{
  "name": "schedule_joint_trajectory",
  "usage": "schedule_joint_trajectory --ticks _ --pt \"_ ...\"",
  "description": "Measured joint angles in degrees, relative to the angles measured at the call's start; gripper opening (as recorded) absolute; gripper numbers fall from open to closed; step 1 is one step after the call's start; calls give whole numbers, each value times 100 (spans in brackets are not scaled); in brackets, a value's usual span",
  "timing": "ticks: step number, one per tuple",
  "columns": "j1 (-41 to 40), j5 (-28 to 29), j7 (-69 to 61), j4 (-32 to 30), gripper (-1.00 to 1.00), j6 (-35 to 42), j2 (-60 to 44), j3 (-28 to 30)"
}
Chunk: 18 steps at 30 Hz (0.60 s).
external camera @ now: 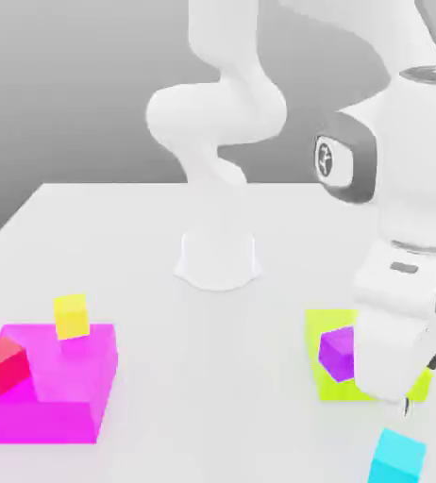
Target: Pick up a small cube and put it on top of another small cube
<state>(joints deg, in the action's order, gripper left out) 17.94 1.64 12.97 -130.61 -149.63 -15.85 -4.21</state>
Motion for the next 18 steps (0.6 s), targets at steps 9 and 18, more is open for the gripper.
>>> schedule_joint_trajectory --ticks 9,18 --pt "203 278 -57 194 -100 -842 -1360 85" --pt "138 175 -134 44 -100 -260 -636 3"
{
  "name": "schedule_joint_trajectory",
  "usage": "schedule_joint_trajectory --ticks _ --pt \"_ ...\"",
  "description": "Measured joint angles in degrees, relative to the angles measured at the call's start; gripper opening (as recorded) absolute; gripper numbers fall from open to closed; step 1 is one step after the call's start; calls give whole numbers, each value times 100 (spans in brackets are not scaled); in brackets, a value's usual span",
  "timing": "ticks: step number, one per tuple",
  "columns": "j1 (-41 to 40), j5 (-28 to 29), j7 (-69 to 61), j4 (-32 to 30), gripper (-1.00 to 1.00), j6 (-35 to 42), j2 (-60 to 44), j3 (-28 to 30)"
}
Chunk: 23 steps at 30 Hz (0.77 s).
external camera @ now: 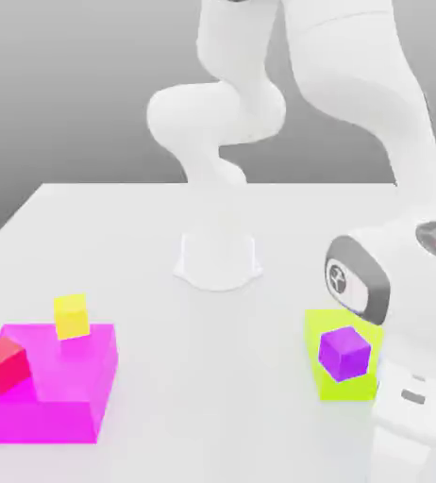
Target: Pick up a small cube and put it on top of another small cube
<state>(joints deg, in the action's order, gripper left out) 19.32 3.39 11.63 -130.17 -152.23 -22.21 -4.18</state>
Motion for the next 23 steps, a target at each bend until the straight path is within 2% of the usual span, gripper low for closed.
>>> schedule_joint_trajectory --ticks 11,15,17,19,20,23 --pt "-1416 -214 381 -610 -100 835 1484 1512" --pt "-2625 -243 601 -863 -100 1140 2039 2137" --pt "-3348 -432 631 -878 -100 1126 2014 2431" --pt "-3453 -652 539 -938 -100 808 1726 2412" --pt "-3453 -713 506 -959 100 699 1630 2400" --pt "-3453 -713 506 -959 100 699 1630 2400"
